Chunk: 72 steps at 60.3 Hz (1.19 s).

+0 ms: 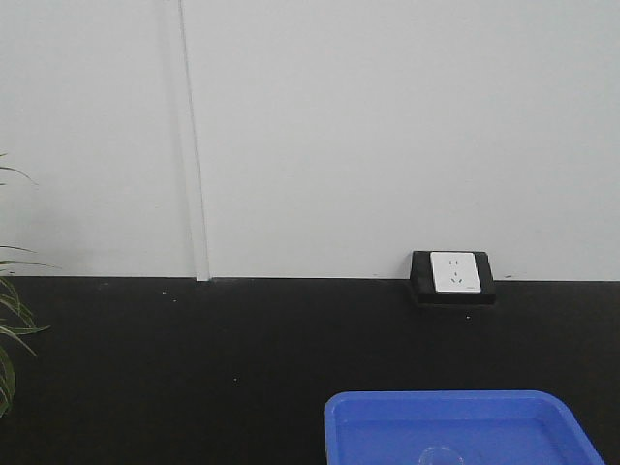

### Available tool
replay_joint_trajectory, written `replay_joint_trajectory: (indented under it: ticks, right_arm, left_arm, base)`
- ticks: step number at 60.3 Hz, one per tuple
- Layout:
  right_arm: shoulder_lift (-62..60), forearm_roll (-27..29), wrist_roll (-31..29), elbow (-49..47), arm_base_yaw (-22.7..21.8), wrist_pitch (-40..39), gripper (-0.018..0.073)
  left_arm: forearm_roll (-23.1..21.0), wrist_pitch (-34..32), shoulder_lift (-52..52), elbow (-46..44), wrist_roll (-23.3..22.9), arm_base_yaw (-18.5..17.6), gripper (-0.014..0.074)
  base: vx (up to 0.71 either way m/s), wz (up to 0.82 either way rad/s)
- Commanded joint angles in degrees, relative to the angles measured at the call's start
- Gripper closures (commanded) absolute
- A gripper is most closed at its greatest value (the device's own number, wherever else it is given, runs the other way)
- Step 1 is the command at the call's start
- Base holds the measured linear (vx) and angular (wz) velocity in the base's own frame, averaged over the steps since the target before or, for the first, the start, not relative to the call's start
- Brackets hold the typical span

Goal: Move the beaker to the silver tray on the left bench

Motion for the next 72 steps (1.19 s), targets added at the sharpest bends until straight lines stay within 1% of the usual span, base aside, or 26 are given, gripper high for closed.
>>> replay_joint_trajectory:
  ticks: [1, 57, 66, 72]
  right_arm:
    - [-0.41, -0.05, -0.46, 0.29, -0.22, -4.54, 0.057]
    - [-0.41, -0.25, -0.46, 0.29, -0.22, -4.59, 0.0571]
    - [-0.41, -0.25, -0.46, 0.29, -0.22, -6.54, 0.0571]
    - [-0.41, -0.57, -0.52, 0.29, -0.22, -9.68, 0.0571]
  left_arm:
    - [-0.17, -4.35, -0.47, 1.14, -0.08, -0.31, 0.0595]
    - [-0.17, -4.35, -0.47, 1.14, -0.08, -0.31, 0.0595]
    - [-0.17, -4.35, -0.47, 1.14, -0.08, -0.31, 0.0595]
    - [-0.17, -4.35, -0.47, 1.14, -0.08, -0.31, 0.0595]
  base:
    - [0.0, 0.0]
    - [0.0, 0.0]
    - [0.0, 0.0]
    - [0.0, 0.0]
